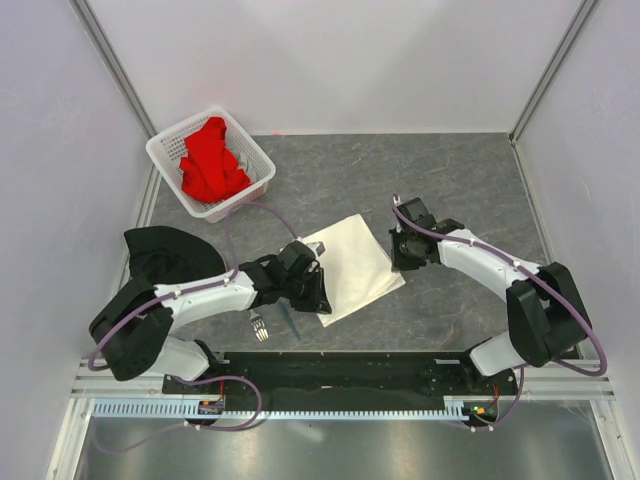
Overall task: Fold the napkin into a case and place the utensils inside
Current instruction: Pick up the top corner of the square-folded napkin from the center of the board, then fold the top corner of the square-folded napkin at the center of the board.
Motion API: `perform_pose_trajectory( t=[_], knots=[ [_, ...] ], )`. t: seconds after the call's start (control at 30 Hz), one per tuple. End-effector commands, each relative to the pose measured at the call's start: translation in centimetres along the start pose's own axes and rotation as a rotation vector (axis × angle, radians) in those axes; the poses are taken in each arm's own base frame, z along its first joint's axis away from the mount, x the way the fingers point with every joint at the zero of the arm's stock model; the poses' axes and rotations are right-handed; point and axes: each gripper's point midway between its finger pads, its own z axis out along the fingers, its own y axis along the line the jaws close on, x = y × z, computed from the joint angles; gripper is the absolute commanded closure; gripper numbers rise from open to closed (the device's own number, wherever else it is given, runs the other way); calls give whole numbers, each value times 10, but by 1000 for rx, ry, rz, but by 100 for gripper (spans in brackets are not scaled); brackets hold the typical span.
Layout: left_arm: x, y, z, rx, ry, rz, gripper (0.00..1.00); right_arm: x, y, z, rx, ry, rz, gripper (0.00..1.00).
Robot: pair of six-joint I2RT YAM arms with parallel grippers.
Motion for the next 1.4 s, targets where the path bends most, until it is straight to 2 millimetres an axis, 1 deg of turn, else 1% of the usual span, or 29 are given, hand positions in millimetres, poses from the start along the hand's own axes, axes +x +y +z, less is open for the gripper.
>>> perform_pose_trajectory(
  t=[0.0,0.07,0.1,0.17,0.23,0.27,0.3,0.37,0.4,0.5,0.53,0.57,0.7,0.83,0.9,0.93,0.97,1.0,1.03,1.07,1.1,1.13,1.17,1.2,1.23,1.27,1.3,1.33,1.37],
  knots=[
    [-21,-3,-18,6,-126,-34,75,-18,28,-19,-85,-47,-50,100],
    [-24,2,-22,-9,-152,-48,75,-19,36,-16,-96,-41,-61,100],
    [-25,5,-24,-13,-164,-54,74,-24,48,-19,-118,-52,-81,100],
    [-26,9,-26,-18,-172,-66,74,-27,57,-16,-126,-45,-93,100],
    [-29,14,-30,-25,-186,-80,74,-36,71,-18,-160,-58,-97,100],
    [-30,15,-32,-30,-194,-86,74,-35,78,-15,-177,-46,-103,100],
    [-30,22,-34,-53,-207,-104,74,-40,94,-18,-218,-62,-119,100],
    [-35,26,-42,-48,-246,-127,73,-41,102,-11,-219,-47,-126,100],
    [-34,28,-43,-44,-246,-129,73,-46,109,-12,-230,-56,-125,100],
    [-40,29,-50,-31,-264,-133,73,-44,109,-5,-219,-33,-116,100],
    [-41,29,-51,-25,-263,-129,73,-44,104,-4,-195,-41,-111,100],
    [-41,29,-51,-25,-262,-125,73,-37,98,0,-175,-27,-109,100],
    [-39,27,-48,-15,-243,-125,73,-26,84,-2,-136,-29,-103,100],
    [-38,27,-44,-9,-231,-126,73,-24,85,-3,-156,-35,-104,100],
    [-37,29,-44,-13,-235,-130,73,-28,97,-4,-209,-43,-112,100],
    [-37,30,-44,-15,-237,-132,73,-29,101,-1,-221,-37,-115,100],
    [-36,31,-43,-16,-239,-135,73,-35,113,-3,-253,-52,-127,100],
    [-35,32,-42,-16,-239,-136,73,-38,120,-1,-264,-53,-133,100],
    [-34,33,-42,-16,-237,-138,73,-36,125,8,-267,-29,-140,100],
    [-33,35,-41,-22,-235,-142,73,-44,141,6,-305,-36,-152,100],
    [-33,37,-41,-27,-237,-149,73,-45,149,9,-320,-30,-155,100],
    [-32,38,-43,-27,-240,-156,73,-48,163,14,-337,-26,-166,100],
    [-32,46,-45,-58,-245,-178,74,-51,170,17,-348,-27,-169,100],
    [-33,51,-48,-75,-255,-193,74,-47,174,27,-349,-1,-171,100],
    [-34,55,-53,-85,-274,-213,75,-54,187,25,-369,-17,-181,100],
    [-34,71,-58,-142,-288,-253,76,-56,191,28,-373,-17,-181,100],
    [-35,78,-62,-159,-305,-280,76,-53,193,37,-370,2,-174,100],
    [-36,81,-69,-157,-332,-298,77,-59,202,35,-392,-6,-176,100],
    [-38,90,-74,-170,-352,-326,77,-61,206,38,-400,-7,-171,100]
  ],
)
